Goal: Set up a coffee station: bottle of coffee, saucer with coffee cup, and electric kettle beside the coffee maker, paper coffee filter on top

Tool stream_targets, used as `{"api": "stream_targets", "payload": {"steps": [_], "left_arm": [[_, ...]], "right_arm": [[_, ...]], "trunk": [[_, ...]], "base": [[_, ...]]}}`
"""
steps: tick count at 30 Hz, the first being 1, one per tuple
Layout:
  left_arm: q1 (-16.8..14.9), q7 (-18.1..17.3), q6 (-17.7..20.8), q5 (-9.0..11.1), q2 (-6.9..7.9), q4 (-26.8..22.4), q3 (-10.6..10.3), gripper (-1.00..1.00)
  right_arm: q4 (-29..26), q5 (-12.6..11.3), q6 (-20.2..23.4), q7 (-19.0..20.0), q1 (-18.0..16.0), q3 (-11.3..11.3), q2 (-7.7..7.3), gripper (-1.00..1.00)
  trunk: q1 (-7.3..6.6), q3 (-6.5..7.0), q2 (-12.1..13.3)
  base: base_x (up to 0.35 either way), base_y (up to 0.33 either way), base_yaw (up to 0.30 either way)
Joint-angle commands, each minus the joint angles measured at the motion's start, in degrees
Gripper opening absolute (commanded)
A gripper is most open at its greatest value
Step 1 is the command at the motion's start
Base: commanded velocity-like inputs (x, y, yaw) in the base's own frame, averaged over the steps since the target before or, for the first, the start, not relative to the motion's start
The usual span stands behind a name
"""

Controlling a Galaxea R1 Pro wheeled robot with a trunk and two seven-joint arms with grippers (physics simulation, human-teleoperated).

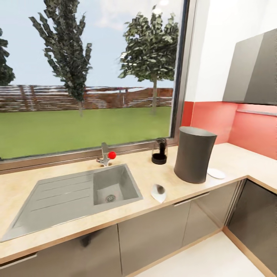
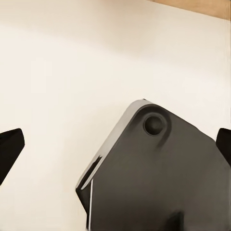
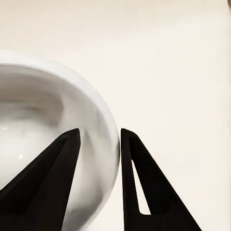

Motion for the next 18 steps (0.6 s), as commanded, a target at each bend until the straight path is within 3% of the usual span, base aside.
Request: {"api": "stream_targets", "payload": {"steps": [1, 7, 18], "left_arm": [[0.06, -0.22, -0.02, 0.47, -0.02, -0.10, 0.03, 1.00], [0.06, -0.22, -0.02, 0.46, -0.17, -0.10, -0.03, 1.00], [0.06, -0.22, -0.02, 0.46, -0.20, -0.10, -0.03, 1.00]], "right_arm": [[0.20, 0.50, -0.33, -0.06, -0.06, -0.42, 0.00, -1.00], [0.20, 0.52, -0.33, -0.13, 0.01, -0.42, 0.08, -1.00], [0.20, 0.59, -0.33, -0.92, -0.02, -0.41, 0.23, -1.00]], "trunk": [[0.03, -0.01, -0.04], [0.03, -0.01, -0.04], [0.03, -0.01, -0.04]], "base": [[0.000, -0.283, 0.000], [0.000, -0.283, 0.061], [0.000, -0.284, 0.253]]}}
